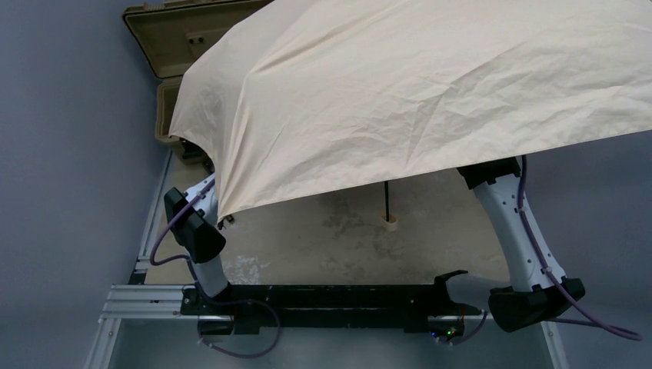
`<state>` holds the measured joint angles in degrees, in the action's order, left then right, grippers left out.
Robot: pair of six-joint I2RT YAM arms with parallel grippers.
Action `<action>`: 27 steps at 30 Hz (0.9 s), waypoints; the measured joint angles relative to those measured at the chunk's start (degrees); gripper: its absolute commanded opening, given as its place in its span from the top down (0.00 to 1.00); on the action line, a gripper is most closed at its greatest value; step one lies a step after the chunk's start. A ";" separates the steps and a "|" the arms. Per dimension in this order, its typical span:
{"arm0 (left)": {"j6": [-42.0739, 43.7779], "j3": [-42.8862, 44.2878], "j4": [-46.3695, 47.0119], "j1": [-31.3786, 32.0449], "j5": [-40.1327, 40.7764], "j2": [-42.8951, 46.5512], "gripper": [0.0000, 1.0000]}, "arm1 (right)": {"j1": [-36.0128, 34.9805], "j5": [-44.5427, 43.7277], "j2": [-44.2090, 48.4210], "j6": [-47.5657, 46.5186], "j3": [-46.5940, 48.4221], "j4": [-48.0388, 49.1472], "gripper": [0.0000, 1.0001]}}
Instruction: Put away the umbrella
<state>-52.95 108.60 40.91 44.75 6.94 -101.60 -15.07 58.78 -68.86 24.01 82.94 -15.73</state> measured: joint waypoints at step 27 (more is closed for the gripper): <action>0.13 8.31 -10.23 1.77 5.42 -3.52 0.71 | -2.27 -11.37 0.00 -8.92 3.34 -9.16 1.00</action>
<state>-52.82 116.90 30.68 46.52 12.36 -105.12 -17.34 47.42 -68.86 15.09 86.28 -24.88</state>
